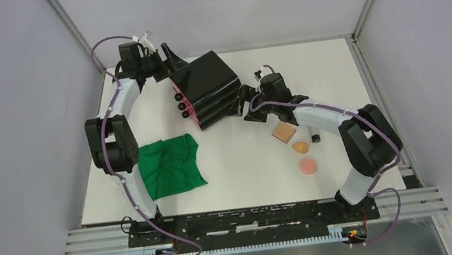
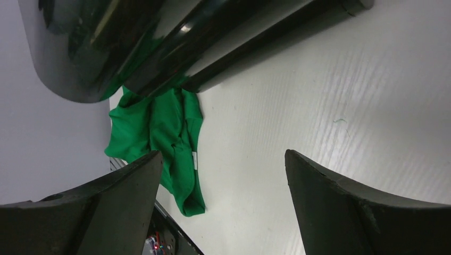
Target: Organize the makeup
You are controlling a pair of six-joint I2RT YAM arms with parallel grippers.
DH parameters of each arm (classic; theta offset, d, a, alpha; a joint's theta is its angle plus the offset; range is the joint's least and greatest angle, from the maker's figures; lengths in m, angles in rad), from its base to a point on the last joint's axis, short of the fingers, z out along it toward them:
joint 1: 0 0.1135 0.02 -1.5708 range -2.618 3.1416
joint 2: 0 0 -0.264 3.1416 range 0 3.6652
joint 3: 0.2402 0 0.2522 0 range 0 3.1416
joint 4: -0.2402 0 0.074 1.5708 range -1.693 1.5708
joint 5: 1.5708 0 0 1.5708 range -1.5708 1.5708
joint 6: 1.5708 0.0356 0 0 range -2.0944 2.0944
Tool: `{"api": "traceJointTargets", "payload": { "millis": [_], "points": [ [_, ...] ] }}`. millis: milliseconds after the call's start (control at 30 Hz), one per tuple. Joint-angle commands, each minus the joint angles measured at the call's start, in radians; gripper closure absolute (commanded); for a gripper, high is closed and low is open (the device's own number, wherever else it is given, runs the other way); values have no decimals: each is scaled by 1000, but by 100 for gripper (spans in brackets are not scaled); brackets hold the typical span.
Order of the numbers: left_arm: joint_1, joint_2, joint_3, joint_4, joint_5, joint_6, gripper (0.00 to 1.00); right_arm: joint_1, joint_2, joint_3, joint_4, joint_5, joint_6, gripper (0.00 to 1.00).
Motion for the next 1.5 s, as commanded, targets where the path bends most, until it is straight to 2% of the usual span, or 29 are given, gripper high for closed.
{"api": "traceJointTargets", "payload": {
  "millis": [0, 67, 133, 233, 400, 600, 700, 900, 1100, 1200, 1300, 1400, 1467],
  "points": [
    [-1, -116, -114, 95, 135, 24, 2, -3, 48, 94, 204, -56, 57, 9],
    [-2, -167, -220, 141, 148, -14, 2, -11, 58, 116, 218, -67, 41, 11],
    [-2, -246, -364, 258, 159, -76, 2, -26, 67, 137, 191, -65, 23, 13],
    [-3, -362, -548, 405, 161, -159, 2, -65, 90, 180, 100, -89, 10, 23],
    [-34, -572, -754, 413, 125, -181, 2, -112, 73, 114, 117, -124, 37, 28],
    [-123, -781, -901, 354, 63, -185, 2, -149, 61, 140, 58, -176, 20, 24],
    [-147, -859, -931, 338, 34, -207, 2, -180, 23, 178, -64, -150, -40, 21],
    [-228, -936, -924, 276, -46, -216, 2, -234, -170, 185, -369, 36, -219, 14],
    [-384, -995, -862, 99, -321, -180, 3, -229, -437, 14, -444, 139, -244, 14],
    [-401, -1041, -820, -2, -454, -172, 3, -174, -548, -31, -523, 239, -242, 14],
    [-401, -1064, -767, -113, -613, -183, 3, -59, -609, -48, -588, 355, -245, 13],
    [-398, -1035, -717, -246, -751, -191, 2, 27, -621, -61, -605, 422, -222, 2],
    [-393, -987, -700, -294, -786, -192, 1, 71, -617, -67, -592, 447, -201, 0]
  ]
}}
